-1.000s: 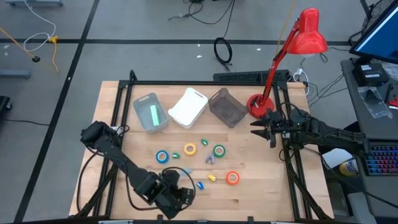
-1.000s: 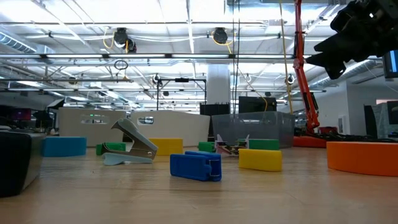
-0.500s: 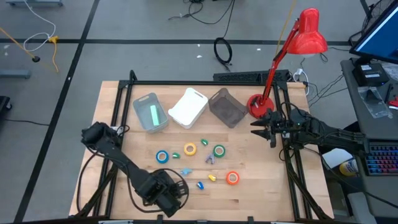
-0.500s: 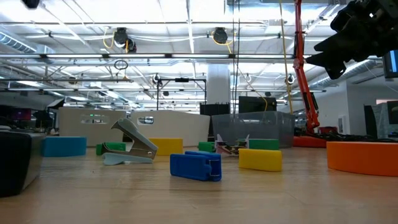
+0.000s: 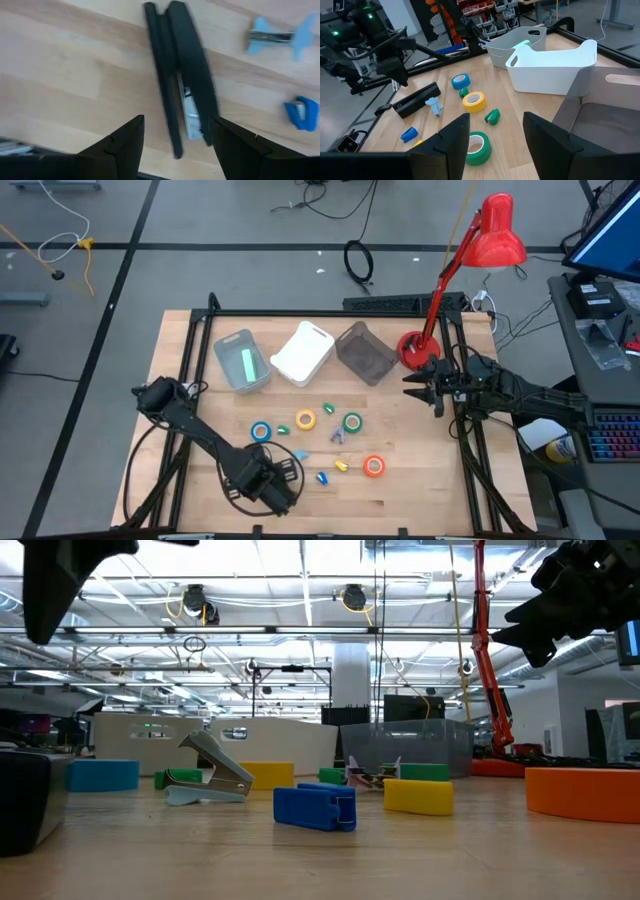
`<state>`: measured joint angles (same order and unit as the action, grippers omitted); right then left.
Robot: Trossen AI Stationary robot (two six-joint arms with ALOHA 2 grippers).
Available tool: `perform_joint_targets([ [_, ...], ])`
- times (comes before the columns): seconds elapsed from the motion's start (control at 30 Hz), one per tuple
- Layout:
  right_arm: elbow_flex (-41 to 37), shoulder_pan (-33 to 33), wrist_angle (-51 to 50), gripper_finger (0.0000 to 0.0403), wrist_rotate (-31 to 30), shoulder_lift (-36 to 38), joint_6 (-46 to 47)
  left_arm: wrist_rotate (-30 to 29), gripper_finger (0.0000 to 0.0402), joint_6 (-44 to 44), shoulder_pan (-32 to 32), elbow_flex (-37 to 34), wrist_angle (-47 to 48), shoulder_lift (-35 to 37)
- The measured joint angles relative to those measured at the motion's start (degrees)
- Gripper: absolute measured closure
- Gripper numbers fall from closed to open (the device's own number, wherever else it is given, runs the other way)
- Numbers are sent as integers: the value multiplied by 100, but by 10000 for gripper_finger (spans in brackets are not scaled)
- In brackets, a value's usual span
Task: Pick and place Stapler, Stapler remover, tape
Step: Put the large black stapler into the gray bin
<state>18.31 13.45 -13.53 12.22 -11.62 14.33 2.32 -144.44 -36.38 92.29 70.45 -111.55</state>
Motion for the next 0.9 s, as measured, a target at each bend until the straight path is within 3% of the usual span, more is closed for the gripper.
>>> perform_joint_targets([
  [0.23,0,0,-2,222,-2,0,-2,328,181,-8,-3,-22,-201,-271],
  [0.6,0,0,0,222,-14,-1,-20,398,267,74,17,-23,-394,-557],
  [0.9,0,0,-1,222,-14,0,-4,524,284,69,51,-427,-968,-551],
])
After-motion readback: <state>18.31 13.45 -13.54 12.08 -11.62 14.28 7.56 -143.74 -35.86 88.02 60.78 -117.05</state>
